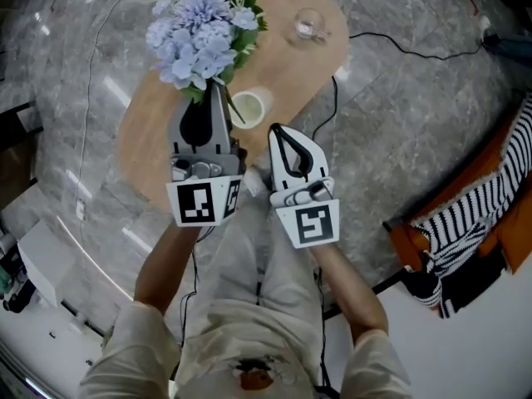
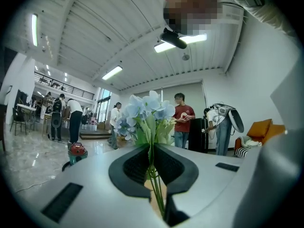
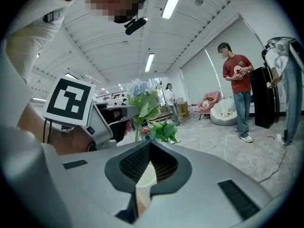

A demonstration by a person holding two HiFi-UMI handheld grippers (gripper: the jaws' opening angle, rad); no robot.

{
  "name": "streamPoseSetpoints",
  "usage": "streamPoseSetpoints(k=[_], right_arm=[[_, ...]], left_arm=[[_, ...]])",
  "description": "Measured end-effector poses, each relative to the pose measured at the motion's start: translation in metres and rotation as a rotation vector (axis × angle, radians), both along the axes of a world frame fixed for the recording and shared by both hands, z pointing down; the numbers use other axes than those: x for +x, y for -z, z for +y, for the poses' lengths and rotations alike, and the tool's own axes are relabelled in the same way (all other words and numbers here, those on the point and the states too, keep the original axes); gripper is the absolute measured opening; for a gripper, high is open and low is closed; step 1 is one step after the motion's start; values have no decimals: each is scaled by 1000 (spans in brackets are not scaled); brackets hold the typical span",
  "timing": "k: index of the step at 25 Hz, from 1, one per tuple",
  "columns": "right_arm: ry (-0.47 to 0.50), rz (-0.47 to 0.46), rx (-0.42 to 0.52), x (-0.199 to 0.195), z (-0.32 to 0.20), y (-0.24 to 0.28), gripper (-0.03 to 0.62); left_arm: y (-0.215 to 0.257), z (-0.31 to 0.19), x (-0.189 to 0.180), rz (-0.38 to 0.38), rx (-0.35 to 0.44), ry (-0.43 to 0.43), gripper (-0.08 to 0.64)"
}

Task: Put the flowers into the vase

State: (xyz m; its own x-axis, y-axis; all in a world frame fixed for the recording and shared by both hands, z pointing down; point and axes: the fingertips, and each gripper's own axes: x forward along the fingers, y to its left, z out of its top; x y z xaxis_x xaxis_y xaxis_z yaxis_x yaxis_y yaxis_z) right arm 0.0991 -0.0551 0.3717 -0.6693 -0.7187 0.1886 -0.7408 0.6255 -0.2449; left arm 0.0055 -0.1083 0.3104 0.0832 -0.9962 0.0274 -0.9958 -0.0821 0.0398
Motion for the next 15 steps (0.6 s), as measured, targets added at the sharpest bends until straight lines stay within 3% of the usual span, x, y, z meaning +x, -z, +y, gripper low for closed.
streamPoseSetpoints(k=[15], right_arm=[[64, 91, -42, -13, 8, -43, 5]], left_arm=[[-25, 2, -7, -10, -36, 17, 21]])
